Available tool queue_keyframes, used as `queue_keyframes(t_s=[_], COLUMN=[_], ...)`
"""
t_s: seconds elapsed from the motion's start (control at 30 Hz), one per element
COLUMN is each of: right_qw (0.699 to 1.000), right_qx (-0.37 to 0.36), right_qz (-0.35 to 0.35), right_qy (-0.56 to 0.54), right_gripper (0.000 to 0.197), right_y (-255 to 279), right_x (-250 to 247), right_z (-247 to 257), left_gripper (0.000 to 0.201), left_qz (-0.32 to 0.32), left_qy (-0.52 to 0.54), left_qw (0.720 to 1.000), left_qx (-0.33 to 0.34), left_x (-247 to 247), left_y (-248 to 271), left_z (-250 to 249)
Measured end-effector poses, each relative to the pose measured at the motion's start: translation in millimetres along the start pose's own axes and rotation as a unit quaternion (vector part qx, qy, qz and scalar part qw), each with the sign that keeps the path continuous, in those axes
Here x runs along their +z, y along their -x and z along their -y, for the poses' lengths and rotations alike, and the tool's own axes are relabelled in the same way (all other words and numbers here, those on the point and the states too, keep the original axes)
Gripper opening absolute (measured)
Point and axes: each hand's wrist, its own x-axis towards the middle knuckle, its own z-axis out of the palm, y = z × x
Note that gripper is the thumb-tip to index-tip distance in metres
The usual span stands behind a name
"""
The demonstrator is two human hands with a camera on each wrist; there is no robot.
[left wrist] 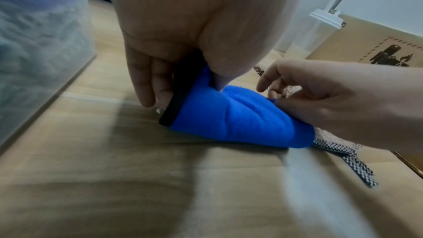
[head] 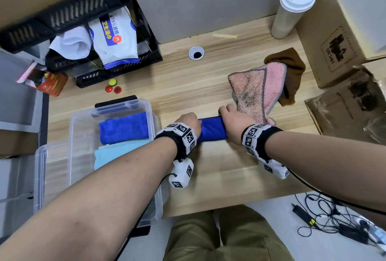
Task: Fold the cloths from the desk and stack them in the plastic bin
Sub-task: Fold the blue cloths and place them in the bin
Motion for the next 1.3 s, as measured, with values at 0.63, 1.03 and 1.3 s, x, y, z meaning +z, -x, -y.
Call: queue_keyframes(t_s=[0.63, 1.03, 1.3], right_qw=[0.986, 0.969, 0.973], right_qx=[-0.021, -0.042, -0.101], right_qz=[0.157, 0.172, 0.117], right_qy=[0.055, -0.171, -0.173], right_gripper=[0.026, 0.028, 0.018], right_y=[-24, -6, -21], right_x=[-22, -127, -199], right_z=[23, 29, 165], left_gripper=[0.045, 0.024, 0.030], left_qz=[-0.057, 0.024, -0.038], left_qy=[-0.153, 0.002, -0.050], left_qw=[0.951, 0.971, 0.985], left_qx=[0.261, 0.238, 0.162], left_x=[3, -105, -226], left_y=[-5, 37, 90], left_z=[3, 7, 115])
